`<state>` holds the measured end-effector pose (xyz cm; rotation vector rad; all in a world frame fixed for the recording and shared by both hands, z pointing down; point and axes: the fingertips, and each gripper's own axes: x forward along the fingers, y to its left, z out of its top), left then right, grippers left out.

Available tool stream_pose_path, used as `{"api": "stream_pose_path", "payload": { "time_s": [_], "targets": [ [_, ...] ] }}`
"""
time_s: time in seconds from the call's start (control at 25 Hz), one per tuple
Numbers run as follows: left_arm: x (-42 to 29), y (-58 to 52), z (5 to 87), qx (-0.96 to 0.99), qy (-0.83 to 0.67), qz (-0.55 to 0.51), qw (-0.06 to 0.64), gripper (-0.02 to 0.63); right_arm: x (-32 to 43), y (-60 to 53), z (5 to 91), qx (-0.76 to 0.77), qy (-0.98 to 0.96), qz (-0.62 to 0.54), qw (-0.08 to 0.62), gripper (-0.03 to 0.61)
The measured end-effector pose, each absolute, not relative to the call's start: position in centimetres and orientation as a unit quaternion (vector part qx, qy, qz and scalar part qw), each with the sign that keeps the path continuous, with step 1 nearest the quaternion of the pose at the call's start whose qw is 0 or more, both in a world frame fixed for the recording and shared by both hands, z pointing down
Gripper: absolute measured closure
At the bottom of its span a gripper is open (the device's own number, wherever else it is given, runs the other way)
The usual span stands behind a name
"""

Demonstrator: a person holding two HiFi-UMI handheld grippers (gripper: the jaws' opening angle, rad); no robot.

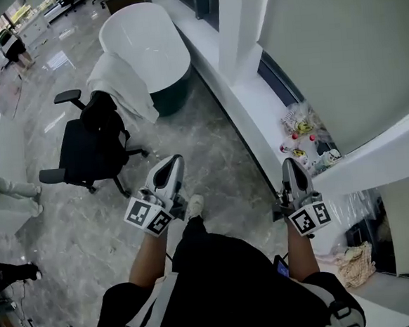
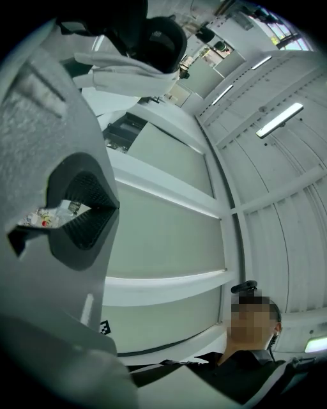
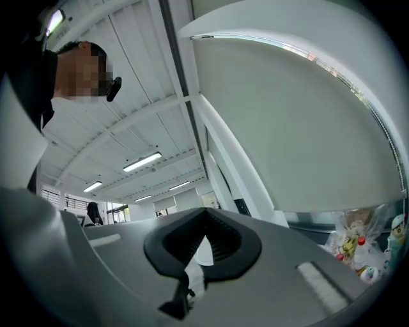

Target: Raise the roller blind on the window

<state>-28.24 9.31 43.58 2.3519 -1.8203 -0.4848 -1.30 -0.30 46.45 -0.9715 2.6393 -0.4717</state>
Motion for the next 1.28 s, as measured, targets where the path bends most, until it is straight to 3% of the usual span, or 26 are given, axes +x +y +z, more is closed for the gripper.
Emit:
{"api": "stream_pose_path", "payload": {
  "time_s": [0.84, 1.04, 1.28],
  "targets": [
    [-33.5, -8.7, 42.9, 0.886, -0.439, -0.139, 0.064, 0.612, -5.4, -9.1, 44.2, -0.492, 0.851, -0.107, 0.152, 0.577],
    [-31.1, -12.2, 43.3, 0.908, -0.391, -0.133, 0.075, 0.612, -3.6, -8.6, 43.4, -0.531, 0.826, -0.101, 0.158, 0.577],
    [-23.1, -16.3, 43.1, 0.933, -0.326, -0.128, 0.085, 0.612, 3.3, -8.6, 42.4, -0.589, 0.788, -0.075, 0.16, 0.577]
  ]
}}
